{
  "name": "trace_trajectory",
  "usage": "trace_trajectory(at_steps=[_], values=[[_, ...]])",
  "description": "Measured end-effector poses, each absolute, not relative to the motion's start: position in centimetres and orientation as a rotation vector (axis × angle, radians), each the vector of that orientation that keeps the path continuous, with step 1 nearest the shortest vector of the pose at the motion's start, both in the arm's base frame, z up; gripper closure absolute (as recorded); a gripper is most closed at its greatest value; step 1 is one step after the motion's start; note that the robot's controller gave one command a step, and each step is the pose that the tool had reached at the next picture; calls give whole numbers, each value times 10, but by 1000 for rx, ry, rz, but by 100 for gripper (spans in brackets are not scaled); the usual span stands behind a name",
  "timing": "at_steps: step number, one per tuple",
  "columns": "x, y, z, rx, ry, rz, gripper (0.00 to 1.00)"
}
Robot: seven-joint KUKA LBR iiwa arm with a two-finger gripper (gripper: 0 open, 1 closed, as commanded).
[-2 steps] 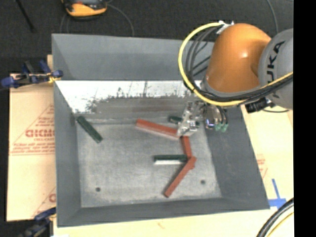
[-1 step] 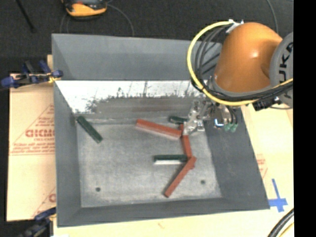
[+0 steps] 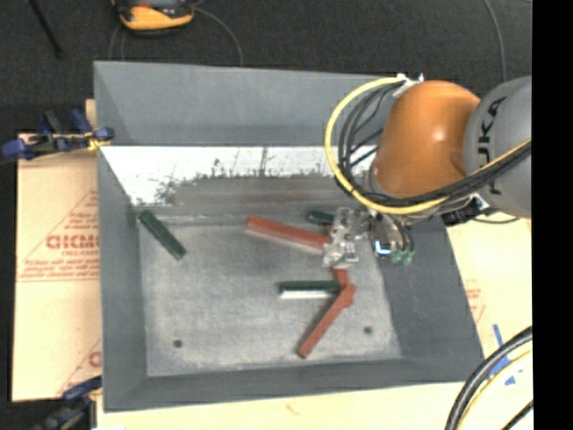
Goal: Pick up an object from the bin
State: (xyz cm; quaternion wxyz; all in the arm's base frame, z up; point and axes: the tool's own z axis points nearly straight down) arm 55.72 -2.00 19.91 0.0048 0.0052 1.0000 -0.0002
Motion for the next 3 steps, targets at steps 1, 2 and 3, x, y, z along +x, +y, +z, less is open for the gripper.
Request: trace_trajectory(at_steps=[1,2,3], values=[[564,-23,167,30,3138,1,0],[568,-25,179,36,3137,1,0],[525,-36,91,-401,3106,6,100]])
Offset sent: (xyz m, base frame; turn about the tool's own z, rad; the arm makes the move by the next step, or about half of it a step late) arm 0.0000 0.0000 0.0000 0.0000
